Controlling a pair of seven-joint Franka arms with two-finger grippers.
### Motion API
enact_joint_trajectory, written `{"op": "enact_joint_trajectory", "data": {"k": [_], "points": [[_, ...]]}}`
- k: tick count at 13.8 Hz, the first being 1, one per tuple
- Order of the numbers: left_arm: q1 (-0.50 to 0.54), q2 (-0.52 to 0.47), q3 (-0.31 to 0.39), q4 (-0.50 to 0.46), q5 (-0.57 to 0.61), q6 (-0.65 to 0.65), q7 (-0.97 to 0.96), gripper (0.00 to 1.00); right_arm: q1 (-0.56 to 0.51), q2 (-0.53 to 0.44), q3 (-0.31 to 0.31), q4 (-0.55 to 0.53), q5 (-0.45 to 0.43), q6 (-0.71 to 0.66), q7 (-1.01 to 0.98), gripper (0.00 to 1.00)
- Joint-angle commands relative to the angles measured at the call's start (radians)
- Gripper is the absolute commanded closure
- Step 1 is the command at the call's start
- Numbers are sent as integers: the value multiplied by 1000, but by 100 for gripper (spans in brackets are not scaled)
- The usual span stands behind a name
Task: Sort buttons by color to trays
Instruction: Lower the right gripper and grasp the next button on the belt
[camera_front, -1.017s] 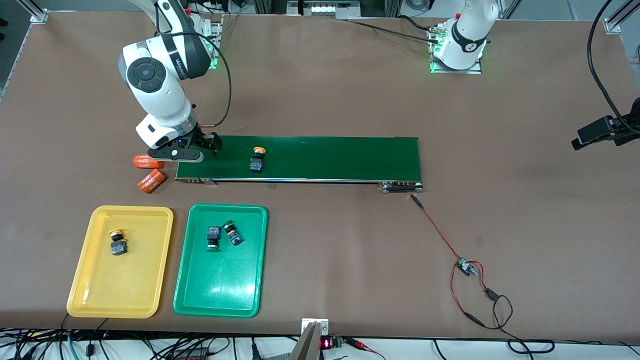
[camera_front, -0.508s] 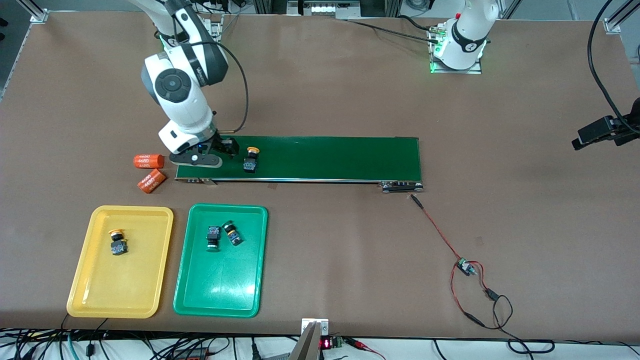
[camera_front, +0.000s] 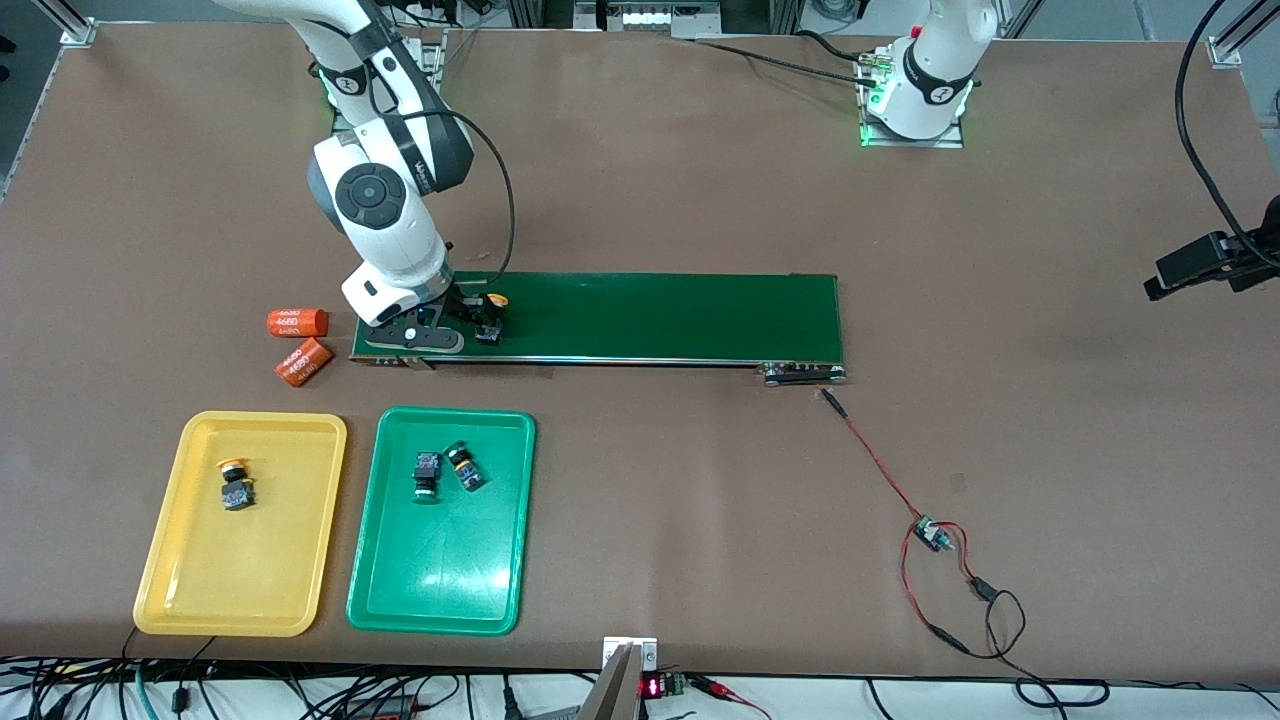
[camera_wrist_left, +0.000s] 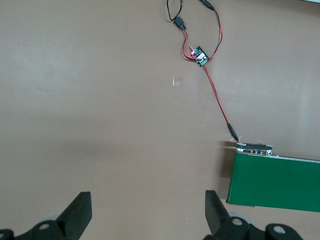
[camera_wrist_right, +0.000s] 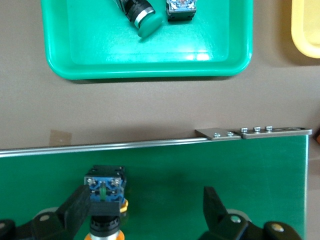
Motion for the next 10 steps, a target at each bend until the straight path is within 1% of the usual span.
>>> {"op": "enact_joint_trajectory", "data": {"k": [1, 4, 10], "points": [[9, 3, -3, 6, -20, 6, 1, 0, 4, 28, -2, 32, -11, 7, 20, 0], [9, 3, -3, 6, -20, 6, 1, 0, 4, 28, -2, 34, -11, 12, 20, 0], [9, 3, -3, 6, -19, 8, 7, 0, 2, 68, -2, 35, -11, 50, 19, 1]]}}
